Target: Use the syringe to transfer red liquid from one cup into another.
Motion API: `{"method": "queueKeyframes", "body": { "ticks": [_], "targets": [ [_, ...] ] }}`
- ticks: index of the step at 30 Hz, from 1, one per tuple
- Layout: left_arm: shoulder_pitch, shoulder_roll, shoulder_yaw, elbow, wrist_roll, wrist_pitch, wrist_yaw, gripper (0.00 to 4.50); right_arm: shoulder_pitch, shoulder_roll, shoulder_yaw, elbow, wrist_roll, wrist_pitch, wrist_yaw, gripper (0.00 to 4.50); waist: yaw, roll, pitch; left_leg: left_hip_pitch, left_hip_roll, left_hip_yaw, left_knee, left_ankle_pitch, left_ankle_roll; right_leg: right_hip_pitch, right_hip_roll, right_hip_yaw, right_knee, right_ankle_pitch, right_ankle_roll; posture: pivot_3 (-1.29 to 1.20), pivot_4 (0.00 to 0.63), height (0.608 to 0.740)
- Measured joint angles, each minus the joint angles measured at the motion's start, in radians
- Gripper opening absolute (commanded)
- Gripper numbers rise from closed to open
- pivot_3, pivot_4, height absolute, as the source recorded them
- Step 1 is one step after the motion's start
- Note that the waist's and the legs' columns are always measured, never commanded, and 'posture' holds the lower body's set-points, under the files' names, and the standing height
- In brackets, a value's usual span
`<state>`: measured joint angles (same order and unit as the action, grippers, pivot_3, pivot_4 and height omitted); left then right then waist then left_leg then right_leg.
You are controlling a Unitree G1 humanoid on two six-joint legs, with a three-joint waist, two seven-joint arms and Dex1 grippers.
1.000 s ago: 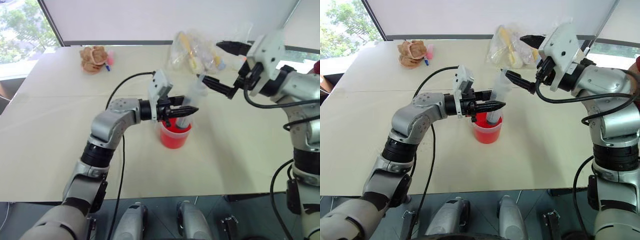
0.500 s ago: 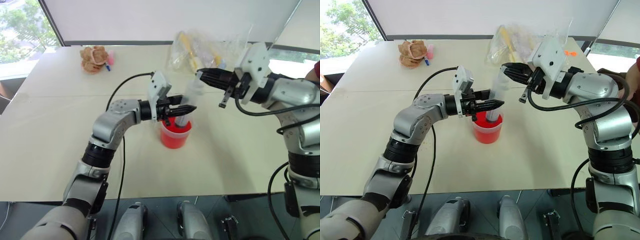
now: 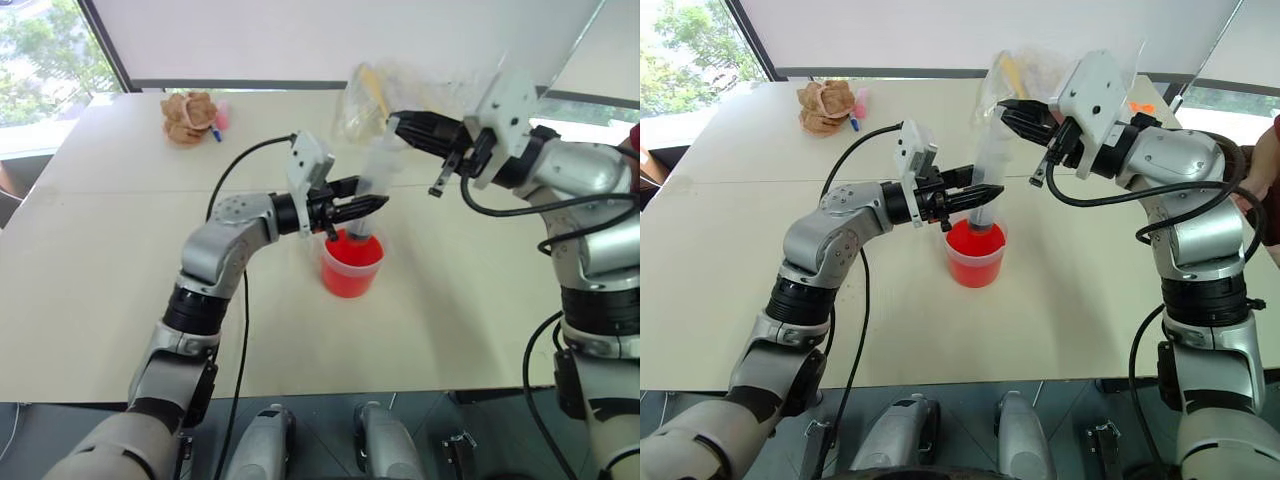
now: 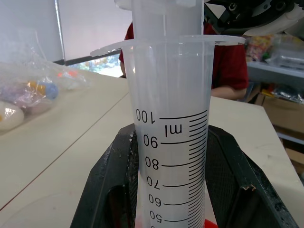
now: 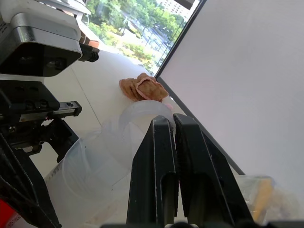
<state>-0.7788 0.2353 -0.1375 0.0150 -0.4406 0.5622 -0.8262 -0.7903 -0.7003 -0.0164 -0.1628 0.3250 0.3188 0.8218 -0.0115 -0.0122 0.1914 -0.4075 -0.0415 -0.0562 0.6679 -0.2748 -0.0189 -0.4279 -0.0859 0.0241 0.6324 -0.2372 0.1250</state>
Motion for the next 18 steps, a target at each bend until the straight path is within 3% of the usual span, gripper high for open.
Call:
{"method": "queueKeyframes", "body": {
  "ticks": [14, 18],
  "targets": [
    [0.000, -0.010, 0.000, 0.004, 0.005, 0.004, 0.001, 1.35, -0.010, -0.001, -0.007, 0.006, 0.004, -0.001, -0.011, 0.02, 0.000, 0.000, 0.000, 0.000, 0.000, 0.000, 0.000, 0.000, 0.000, 0.000, 0.000, 0.000, 0.000, 0.000, 0.000, 0.00, 0.150, 0.740],
    [-0.003, -0.016, 0.000, 0.005, -0.002, 0.016, 0.001, 1.35, -0.010, -0.003, -0.025, 0.008, 0.006, 0.002, -0.017, 1.26, 0.001, 0.000, 0.000, 0.000, 0.000, 0.000, 0.000, 0.000, 0.000, 0.000, 0.000, 0.000, 0.000, 0.000, 0.000, 0.00, 0.150, 0.740]
  ]
}}
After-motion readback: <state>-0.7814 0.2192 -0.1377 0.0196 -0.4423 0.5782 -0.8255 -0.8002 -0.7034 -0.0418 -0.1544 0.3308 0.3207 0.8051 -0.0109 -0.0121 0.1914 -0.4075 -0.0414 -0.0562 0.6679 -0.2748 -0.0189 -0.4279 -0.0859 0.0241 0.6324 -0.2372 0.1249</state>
